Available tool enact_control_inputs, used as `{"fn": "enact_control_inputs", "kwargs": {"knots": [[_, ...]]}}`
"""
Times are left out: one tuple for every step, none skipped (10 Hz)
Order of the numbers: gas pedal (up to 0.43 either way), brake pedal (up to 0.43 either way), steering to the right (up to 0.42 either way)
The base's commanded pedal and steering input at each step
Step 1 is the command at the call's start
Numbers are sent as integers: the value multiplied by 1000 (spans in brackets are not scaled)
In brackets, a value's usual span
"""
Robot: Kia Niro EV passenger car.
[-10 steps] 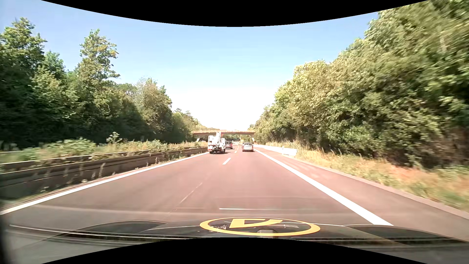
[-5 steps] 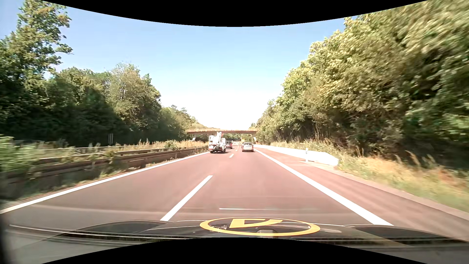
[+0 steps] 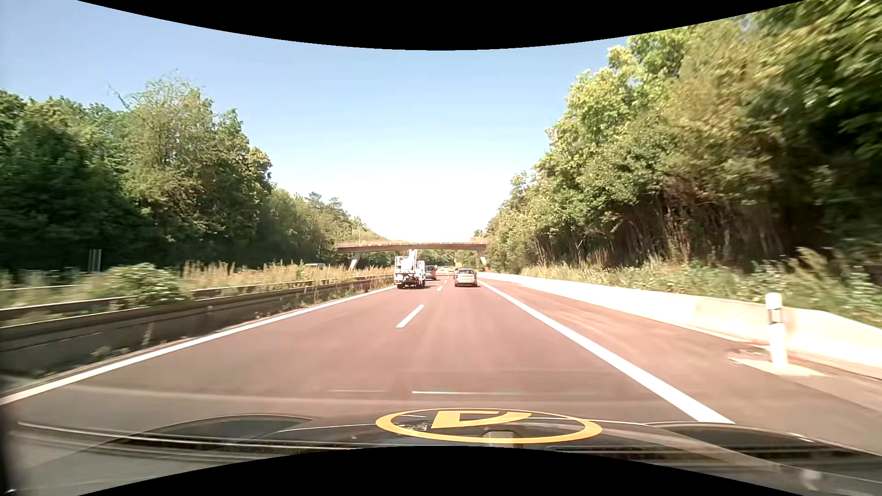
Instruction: Follow the waypoints while adhering to traffic rules and regulations
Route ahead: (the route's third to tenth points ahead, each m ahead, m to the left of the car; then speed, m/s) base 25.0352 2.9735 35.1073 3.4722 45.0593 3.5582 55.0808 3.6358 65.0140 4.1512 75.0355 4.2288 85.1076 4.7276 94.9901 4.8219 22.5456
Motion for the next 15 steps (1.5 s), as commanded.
{"fn": "enact_control_inputs", "kwargs": {"knots": [[169, 0, -3], [169, 0, -3], [150, 0, -4], [150, 0, -3], [150, 0, -3], [150, 0, -3], [150, 0, -4], [150, 0, -4], [157, 0, -3], [157, 0, -3], [157, 0, -3], [169, 0, -3], [169, 0, -4], [177, 0, -4], [177, 0, -4]]}}
